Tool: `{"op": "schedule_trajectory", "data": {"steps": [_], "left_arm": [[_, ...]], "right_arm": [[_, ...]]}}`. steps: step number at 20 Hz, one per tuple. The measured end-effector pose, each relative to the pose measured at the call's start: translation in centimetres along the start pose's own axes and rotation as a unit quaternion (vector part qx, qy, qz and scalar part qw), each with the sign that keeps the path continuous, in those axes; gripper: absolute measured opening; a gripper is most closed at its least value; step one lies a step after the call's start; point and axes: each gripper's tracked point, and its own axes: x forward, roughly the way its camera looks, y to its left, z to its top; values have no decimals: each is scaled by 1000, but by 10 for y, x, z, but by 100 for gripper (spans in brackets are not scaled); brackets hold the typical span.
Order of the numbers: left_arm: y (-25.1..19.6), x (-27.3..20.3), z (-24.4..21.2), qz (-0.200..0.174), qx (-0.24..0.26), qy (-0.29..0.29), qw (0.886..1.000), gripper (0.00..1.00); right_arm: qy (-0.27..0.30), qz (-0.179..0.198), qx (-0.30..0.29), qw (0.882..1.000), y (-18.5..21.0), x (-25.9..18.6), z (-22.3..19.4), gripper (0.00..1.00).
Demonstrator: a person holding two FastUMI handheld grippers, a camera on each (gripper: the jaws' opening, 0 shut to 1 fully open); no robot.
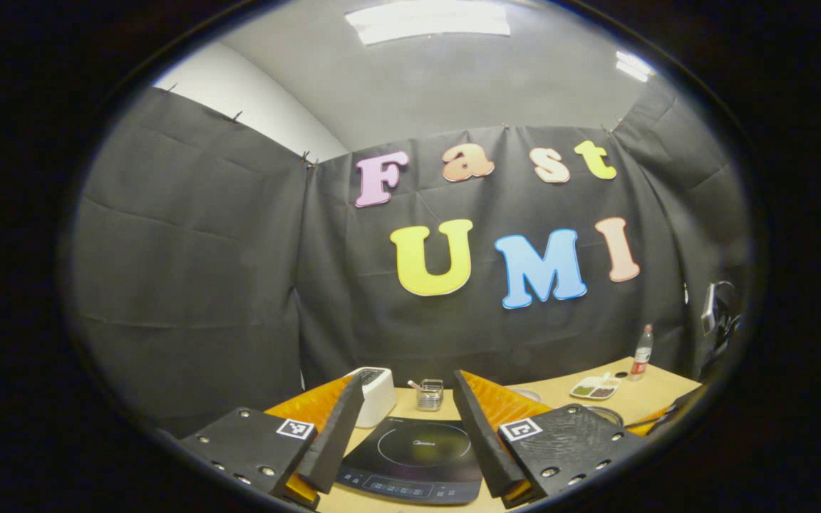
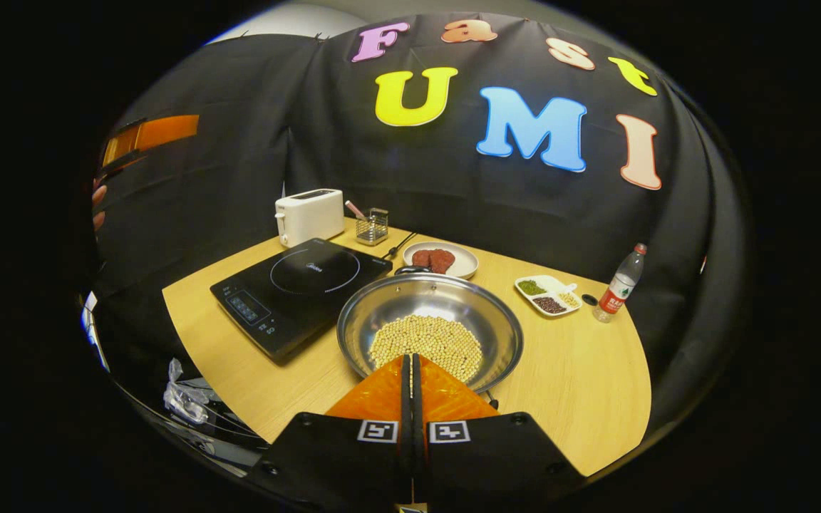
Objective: First push the handle of the pot to place it horizontally, then grasp the pot with both hands and set it on the induction cooktop.
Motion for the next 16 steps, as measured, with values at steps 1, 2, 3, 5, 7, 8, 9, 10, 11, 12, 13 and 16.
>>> {"op": "schedule_trajectory", "data": {"steps": [1,2,3,5,7,8,9,10,11,12,13,16], "left_arm": [[2,0,-1,4,3,2,1000,76],[4,-1,-2,8,7,3,1000,76],[6,-1,-3,13,10,5,1000,76],[9,-2,-5,21,15,9,1000,76],[12,-4,-7,29,18,12,999,76],[13,-4,-8,33,19,14,999,76],[15,-4,-10,36,20,17,999,76],[16,-5,-12,39,21,20,999,76],[17,-5,-15,42,23,23,999,76],[17,-5,-15,43,24,24,998,76],[17,-5,-15,44,26,26,998,76],[13,-3,-19,43,29,29,998,76]], "right_arm": [[15,9,1,1000,1,5,-8,2],[31,18,3,999,4,12,-19,2],[49,25,4,998,6,17,-27,2],[75,36,-2,997,9,26,-44,2],[94,43,-14,995,9,35,-57,2],[105,44,-18,993,8,39,-65,2],[114,46,-18,992,7,42,-69,2],[124,46,-19,991,6,46,-74,2],[134,43,-21,990,2,48,-78,2],[143,38,-23,989,-2,50,-83,2],[149,32,-26,988,-8,52,-85,2],[158,28,-20,987,-18,57,-88,2]]}}
